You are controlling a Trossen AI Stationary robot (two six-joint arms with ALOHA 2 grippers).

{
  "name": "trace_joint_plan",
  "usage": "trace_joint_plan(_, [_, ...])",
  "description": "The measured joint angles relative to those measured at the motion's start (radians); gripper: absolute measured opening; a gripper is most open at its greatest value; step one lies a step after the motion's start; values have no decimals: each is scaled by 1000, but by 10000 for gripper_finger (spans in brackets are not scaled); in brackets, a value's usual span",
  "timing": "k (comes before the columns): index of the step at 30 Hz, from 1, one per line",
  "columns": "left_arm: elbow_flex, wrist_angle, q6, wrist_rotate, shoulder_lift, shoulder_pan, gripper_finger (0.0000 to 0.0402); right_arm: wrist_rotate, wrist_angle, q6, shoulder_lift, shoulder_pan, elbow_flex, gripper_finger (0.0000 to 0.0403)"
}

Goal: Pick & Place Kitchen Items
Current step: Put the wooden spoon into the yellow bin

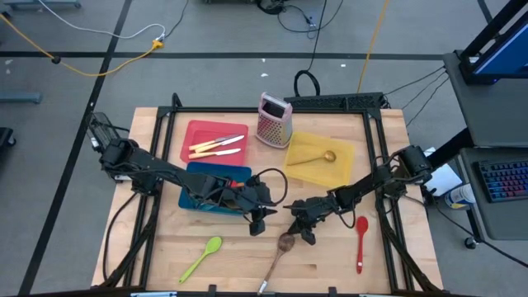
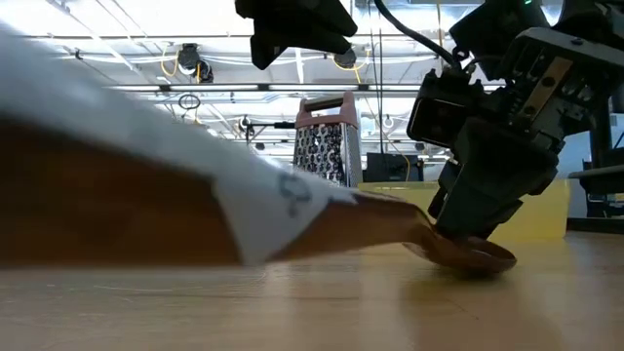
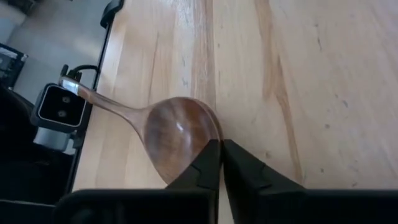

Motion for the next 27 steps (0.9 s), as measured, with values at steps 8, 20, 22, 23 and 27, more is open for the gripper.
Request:
trace_joint_plan(8, [0, 0, 27, -1, 0, 0, 97, 2, 17, -106, 3, -2, -3, 2])
trace_joint_plan(20, [0, 0, 35, -1, 0, 0, 97, 42, -223, -252, -211, -62, -4, 1])
trace_joint_plan(22, [0, 0, 35, -1, 0, 0, 97, 96, -320, -279, -289, -74, -4, 0])
trace_joint_plan(23, [0, 0, 35, -1, 0, 0, 97, 124, -374, -290, -331, -81, -4, 0])
trace_joint_plan(27, [0, 0, 35, -1, 0, 0, 97, 262, -546, -333, -511, -107, -4, 0])
